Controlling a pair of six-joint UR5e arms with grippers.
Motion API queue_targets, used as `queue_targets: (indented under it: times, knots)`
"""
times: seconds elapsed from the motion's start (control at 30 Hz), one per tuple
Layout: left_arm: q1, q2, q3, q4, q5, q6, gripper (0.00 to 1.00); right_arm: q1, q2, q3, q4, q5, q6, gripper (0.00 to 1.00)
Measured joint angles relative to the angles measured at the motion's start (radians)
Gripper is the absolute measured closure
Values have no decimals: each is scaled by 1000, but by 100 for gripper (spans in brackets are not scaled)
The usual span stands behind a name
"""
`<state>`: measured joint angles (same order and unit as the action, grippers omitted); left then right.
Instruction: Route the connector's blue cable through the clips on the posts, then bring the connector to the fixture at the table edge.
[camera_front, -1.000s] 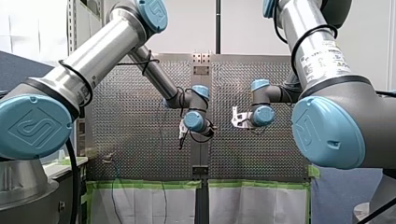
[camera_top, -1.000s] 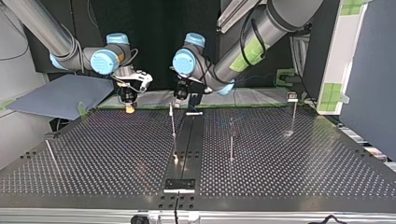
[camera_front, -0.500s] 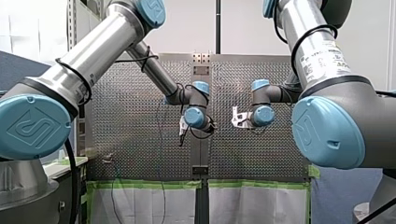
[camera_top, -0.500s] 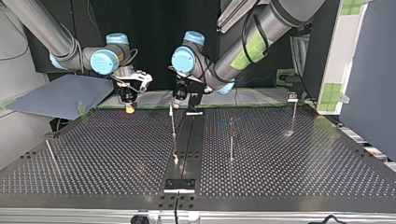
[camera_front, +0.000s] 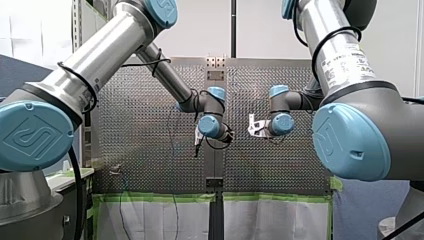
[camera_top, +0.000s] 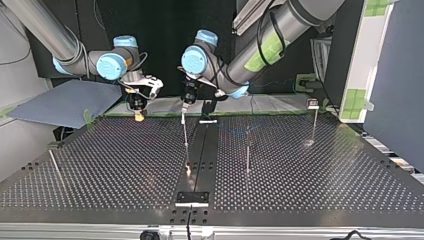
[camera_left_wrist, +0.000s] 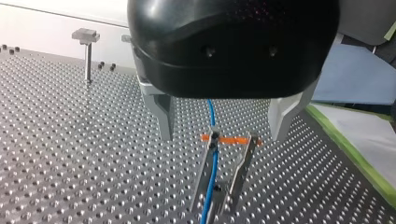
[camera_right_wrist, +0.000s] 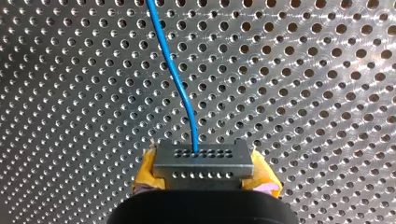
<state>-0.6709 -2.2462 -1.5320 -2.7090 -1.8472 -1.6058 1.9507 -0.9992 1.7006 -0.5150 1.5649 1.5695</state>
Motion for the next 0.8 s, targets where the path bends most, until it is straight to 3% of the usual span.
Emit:
queue_targets:
  times: [0.2,0.47,0.8]
  knots:
    - [-6,0,0,3,25,1,0,0,1,0,0,0,0,100]
    - [-9,2,-1,-7,27,3,0,-7,0,0,-1,0,5,100]
    - [-57,42,-1,-44,-44,17,0,-42,0,-1,-9,-1,14,100]
